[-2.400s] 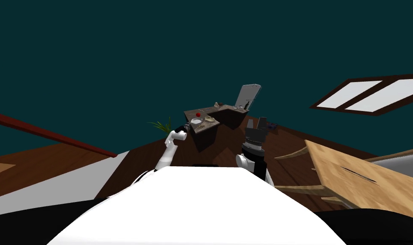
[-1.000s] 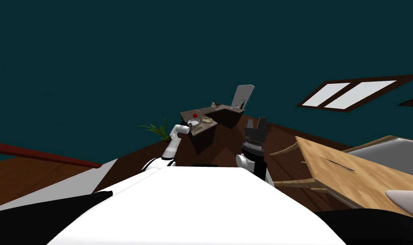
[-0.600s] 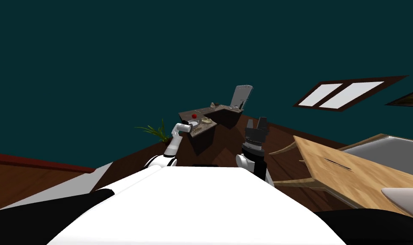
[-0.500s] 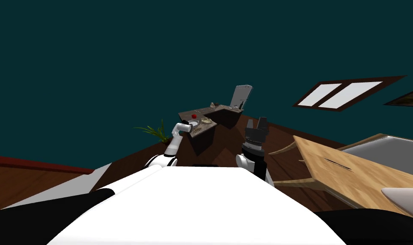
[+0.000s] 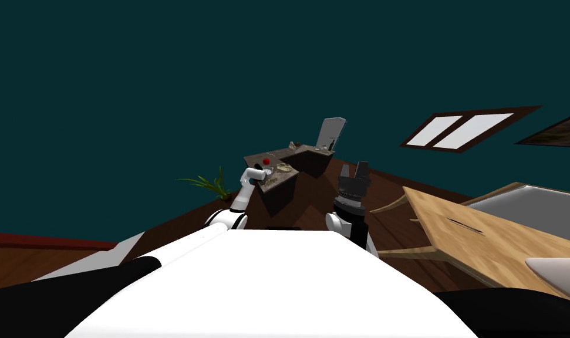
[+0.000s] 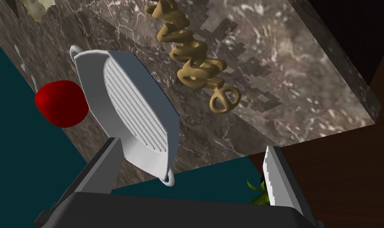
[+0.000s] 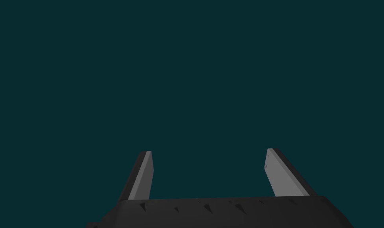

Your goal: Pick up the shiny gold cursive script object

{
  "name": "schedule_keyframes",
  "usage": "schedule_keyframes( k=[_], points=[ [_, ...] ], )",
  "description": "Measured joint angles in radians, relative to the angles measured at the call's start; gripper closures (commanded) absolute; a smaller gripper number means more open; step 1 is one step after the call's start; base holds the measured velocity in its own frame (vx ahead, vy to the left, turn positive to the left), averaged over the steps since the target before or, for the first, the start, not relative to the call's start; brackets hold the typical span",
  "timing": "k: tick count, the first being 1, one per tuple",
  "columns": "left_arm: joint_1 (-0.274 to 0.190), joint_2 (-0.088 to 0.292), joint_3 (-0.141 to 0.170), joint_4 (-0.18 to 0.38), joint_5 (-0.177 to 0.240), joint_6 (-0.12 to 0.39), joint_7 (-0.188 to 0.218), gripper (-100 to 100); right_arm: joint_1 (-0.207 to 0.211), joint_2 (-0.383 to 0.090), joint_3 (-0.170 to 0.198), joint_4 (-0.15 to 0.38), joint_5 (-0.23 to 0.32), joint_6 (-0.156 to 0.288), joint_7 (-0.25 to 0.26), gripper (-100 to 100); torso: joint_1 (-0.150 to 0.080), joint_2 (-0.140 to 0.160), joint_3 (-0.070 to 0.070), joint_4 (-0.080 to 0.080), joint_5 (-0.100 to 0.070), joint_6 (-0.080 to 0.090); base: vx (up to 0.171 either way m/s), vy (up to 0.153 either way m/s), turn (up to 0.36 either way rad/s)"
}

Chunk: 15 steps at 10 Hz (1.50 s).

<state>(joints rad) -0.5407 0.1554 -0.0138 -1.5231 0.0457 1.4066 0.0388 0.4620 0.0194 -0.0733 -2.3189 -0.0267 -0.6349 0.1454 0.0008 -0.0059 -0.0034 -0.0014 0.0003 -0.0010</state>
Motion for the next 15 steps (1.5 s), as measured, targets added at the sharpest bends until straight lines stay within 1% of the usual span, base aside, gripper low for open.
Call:
schedule_keyframes(
  k=[1,5,6,8,10,11,12,13,15],
  points=[
    [-0.005,-0.004,0.0,0.003,0.0,0.026,0.0,-100,0.0,0.0,0.0,0.0,0.0,0.0,0.0,0,0.0,0.001,0.0,0.0,0.0,0.0,0.079,0.027,-0.051],
    [-0.04,-0.043,0.003,0.052,-0.004,0.133,-0.004,-100,0.0,0.0,0.0,0.0,0.0,0.0,0.0,0,0.001,0.0,0.0,0.0,0.0,0.0,0.104,0.039,-0.036],
    [-0.051,-0.06,0.004,0.071,-0.006,0.162,-0.005,-100,0.0,0.0,0.0,0.0,0.0,0.0,0.0,0,0.001,-0.002,-0.001,-0.001,0.0,0.0,0.134,0.073,-0.047],
    [-0.051,-0.097,0.009,0.082,-0.007,0.225,-0.012,-100,0.0,0.0,0.0,0.0,0.0,0.0,0.0,0,0.004,-0.003,-0.002,-0.001,0.001,-0.001,0.121,0.068,-0.012],
    [-0.062,-0.123,0.01,0.119,-0.012,0.238,-0.011,-100,0.0,0.0,0.0,0.0,0.0,0.0,0.0,0,0.002,0.0,0.0,0.0,0.001,0.0,0.085,0.055,0.0],
    [-0.058,-0.136,0.014,0.131,-0.012,0.246,-0.015,-100,0.0,0.0,0.0,0.0,0.0,0.0,0.0,0,0.003,0.0,0.0,0.0,0.001,-0.001,0.044,0.029,-0.003],
    [-0.057,-0.137,0.015,0.132,-0.011,0.249,-0.016,0,0.0,0.0,0.0,0.0,0.0,0.0,0.0,0,0.001,0.002,0.001,0.0,0.0,0.0,0.008,0.005,0.001],
    [-0.057,-0.137,0.015,0.132,-0.011,0.248,-0.016,-100,0.0,0.0,0.0,0.0,0.0,0.0,0.0,0,0.0,0.004,0.002,0.001,0.0,0.0,0.012,-0.001,-0.009],
    [-0.05,-0.138,0.013,0.163,-0.013,0.212,-0.017,-100,0.0,0.0,0.0,0.0,0.0,0.0,0.0,0,-0.001,0.005,0.003,0.001,0.0,0.0,0.014,-0.006,-0.013]
  ],
)
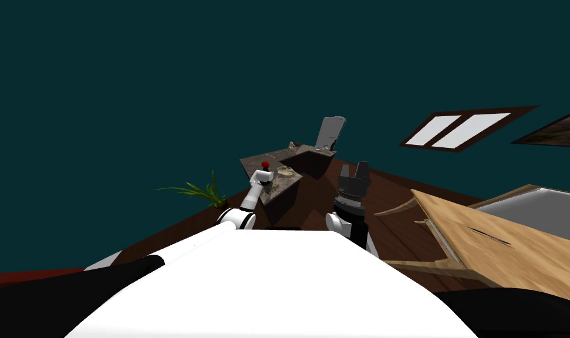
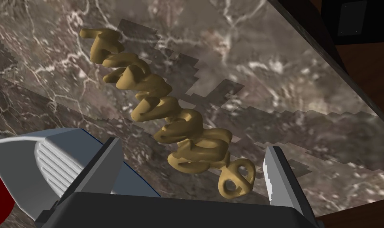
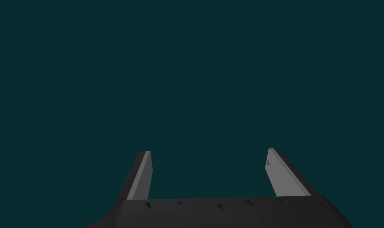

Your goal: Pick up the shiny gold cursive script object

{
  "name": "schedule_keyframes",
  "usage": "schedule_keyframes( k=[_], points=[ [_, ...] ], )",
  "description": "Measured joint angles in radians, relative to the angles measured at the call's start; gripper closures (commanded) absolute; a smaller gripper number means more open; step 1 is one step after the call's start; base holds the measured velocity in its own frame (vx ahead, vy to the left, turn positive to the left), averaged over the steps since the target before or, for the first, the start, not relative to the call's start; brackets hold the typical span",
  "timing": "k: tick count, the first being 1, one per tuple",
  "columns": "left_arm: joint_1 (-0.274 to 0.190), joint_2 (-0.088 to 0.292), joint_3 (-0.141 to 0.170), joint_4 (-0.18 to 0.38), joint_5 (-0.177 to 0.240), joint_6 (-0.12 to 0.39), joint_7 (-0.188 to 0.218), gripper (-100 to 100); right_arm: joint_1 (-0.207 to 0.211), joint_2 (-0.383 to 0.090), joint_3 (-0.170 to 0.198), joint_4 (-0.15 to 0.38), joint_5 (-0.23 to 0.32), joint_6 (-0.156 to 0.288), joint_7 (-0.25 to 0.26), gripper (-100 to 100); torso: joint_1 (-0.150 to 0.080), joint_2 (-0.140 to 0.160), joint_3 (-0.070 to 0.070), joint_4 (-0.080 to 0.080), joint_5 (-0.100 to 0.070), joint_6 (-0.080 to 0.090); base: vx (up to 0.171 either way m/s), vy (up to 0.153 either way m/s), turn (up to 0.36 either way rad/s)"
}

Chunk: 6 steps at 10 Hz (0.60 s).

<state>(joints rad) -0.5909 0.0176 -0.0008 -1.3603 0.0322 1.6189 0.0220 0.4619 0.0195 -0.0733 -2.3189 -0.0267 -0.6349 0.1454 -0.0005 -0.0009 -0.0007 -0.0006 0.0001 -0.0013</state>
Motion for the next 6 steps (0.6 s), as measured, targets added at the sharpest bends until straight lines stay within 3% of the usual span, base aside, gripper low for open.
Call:
schedule_keyframes(
  k=[1,2,6],
  points=[
    [0.007,0.001,0.0,0.012,0.0,-0.02,-0.003,-100,0.0,0.0,0.0,0.0,0.0,0.0,0.0,0,0.0,0.0,0.0,0.0,0.0,0.0,0.006,-0.003,-0.001],
    [0.008,0.002,0.0,0.013,0.0,-0.024,-0.003,100,0.0,0.0,0.0,0.0,0.0,0.0,0.0,0,0.0,0.0,0.0,0.0,0.0,0.0,0.0,0.0,0.0],
    [0.007,0.002,0.0,0.012,0.0,-0.023,-0.003,100,0.0,0.0,0.0,0.0,0.0,0.0,0.0,0,0.001,0.0,0.0,-0.001,0.0,0.0,0.0,0.0,0.0]
  ],
)
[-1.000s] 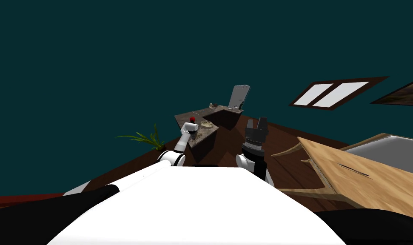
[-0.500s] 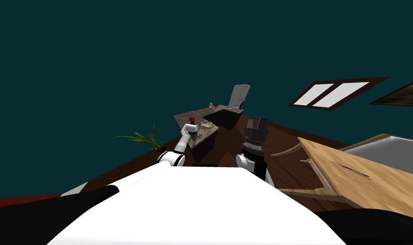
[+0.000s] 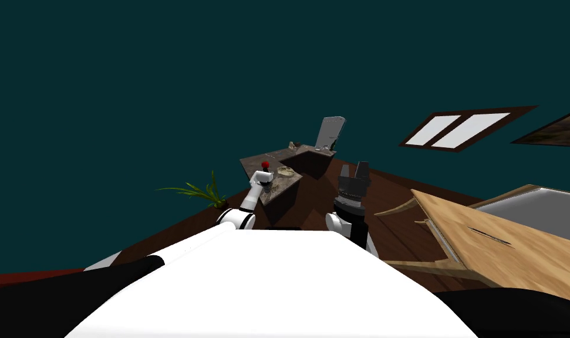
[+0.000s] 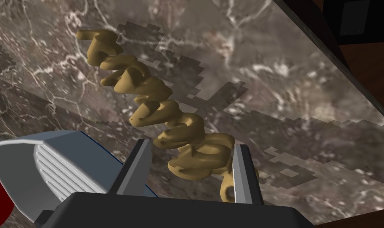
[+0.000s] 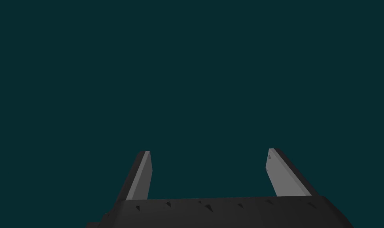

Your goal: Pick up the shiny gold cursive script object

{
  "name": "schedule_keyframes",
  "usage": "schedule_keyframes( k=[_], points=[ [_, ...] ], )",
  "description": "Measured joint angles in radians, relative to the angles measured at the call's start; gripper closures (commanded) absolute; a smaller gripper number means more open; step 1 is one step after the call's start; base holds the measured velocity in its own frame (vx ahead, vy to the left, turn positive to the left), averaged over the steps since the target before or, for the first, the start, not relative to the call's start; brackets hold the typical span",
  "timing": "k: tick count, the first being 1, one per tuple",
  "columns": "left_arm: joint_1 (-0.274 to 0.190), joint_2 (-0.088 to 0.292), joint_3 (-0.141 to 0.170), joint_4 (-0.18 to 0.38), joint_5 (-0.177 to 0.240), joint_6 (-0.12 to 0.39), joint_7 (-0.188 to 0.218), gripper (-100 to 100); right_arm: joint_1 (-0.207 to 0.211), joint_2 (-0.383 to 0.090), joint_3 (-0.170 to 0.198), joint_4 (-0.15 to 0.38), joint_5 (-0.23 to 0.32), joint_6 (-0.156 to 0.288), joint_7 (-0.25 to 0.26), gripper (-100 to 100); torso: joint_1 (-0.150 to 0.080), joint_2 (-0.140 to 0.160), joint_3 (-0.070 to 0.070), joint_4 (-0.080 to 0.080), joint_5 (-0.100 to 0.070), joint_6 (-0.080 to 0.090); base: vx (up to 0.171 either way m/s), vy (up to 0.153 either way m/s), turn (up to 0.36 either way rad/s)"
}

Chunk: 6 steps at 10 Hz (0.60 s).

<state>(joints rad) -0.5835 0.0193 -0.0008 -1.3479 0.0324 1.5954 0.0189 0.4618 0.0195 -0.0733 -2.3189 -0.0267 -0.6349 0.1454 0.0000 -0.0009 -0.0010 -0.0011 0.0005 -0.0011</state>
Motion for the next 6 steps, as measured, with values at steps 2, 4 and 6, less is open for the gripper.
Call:
schedule_keyframes(
  k=[2,4,6],
  points=[
    [0.0,0.0,0.0,0.0,0.0,0.0,0.0,100,0.0,0.0,0.0,0.0,0.0,0.0,0.0,0,0.0,0.0,0.0,0.0,0.0,0.0,-0.004,0.001,0.006],
    [-0.007,0.0,0.001,-0.026,0.002,0.031,0.001,100,0.0,0.0,0.0,0.0,0.0,0.0,0.0,0,0.0,0.001,0.001,0.0,0.0,0.0,-0.014,0.004,0.011],
    [-0.01,0.0,0.002,-0.04,0.002,0.052,0.002,0,0.0,0.0,0.0,0.0,0.0,0.0,0.0,0,0.0,0.0,0.0,0.0,0.0,0.0,-0.003,0.001,0.001]
  ],
)
